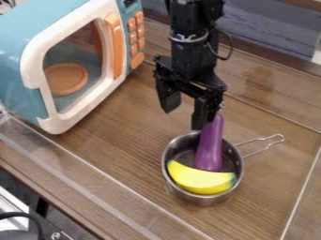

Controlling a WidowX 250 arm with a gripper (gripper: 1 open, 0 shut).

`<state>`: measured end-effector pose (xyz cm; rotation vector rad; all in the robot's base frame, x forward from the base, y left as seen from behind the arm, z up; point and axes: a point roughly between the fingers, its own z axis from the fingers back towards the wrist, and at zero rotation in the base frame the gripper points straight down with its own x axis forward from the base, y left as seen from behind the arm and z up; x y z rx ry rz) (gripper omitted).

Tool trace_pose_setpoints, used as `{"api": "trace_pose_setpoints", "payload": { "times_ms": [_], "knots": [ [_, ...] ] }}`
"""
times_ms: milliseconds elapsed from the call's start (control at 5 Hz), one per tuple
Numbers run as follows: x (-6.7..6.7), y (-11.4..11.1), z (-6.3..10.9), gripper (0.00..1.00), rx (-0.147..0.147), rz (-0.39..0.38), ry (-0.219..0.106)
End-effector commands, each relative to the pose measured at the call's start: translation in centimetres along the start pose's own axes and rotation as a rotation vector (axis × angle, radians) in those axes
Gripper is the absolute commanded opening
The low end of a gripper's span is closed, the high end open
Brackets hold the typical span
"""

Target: Put the eggplant in the silver pot

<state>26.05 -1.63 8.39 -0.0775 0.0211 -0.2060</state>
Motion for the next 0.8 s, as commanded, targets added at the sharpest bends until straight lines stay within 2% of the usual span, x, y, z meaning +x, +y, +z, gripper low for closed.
{"api": "trace_pose_setpoints", "payload": {
  "times_ms": [0,200,600],
  "knots": [
    [0.0,-0.1,2.4,1.00,0.006,-0.054,-0.053],
    [0.0,-0.3,3.5,1.00,0.006,-0.097,-0.061],
    [-0.7,-0.8,3.5,1.00,0.015,-0.126,-0.089]
  ]
}}
